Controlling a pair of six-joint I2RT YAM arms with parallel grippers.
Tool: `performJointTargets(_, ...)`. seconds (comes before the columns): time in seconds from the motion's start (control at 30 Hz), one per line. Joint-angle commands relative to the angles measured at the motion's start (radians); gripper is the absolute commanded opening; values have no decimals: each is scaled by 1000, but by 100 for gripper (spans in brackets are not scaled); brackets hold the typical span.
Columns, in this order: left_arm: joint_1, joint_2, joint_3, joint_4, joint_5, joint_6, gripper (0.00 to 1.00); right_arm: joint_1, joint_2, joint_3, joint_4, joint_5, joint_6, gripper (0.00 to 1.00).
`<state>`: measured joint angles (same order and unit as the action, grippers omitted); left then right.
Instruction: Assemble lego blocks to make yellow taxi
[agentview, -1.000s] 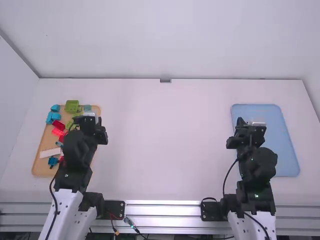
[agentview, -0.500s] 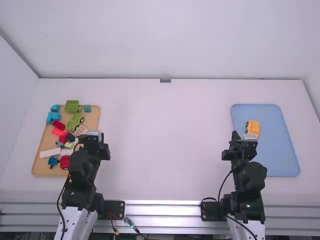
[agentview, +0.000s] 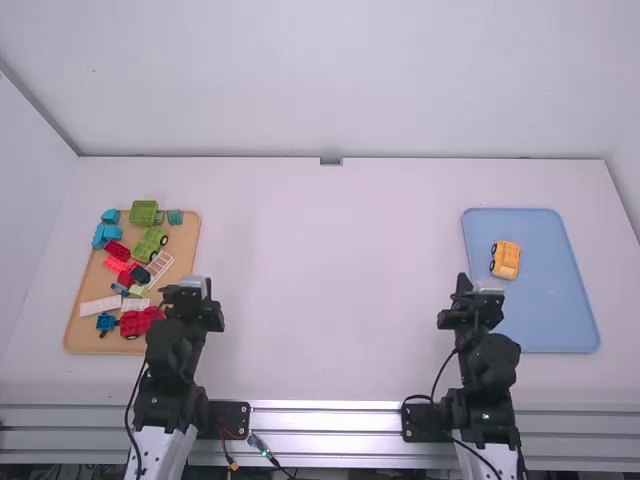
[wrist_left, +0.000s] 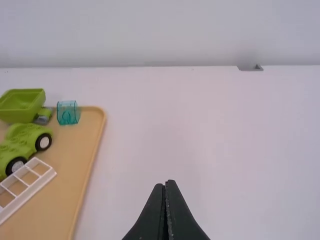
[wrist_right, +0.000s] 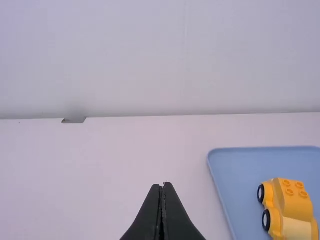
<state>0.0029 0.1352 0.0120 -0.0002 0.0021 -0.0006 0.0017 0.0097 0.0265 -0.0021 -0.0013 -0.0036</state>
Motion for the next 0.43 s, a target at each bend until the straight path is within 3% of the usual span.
performJointTargets(0.0, -3, -35, -12, 0, -2, 1, 0, -2, -10, -27, 2, 1, 4, 0)
performJointTargets(0.4, -3, -135, -12, 0, -2, 1, 0, -2, -10, -27, 2, 1, 4, 0)
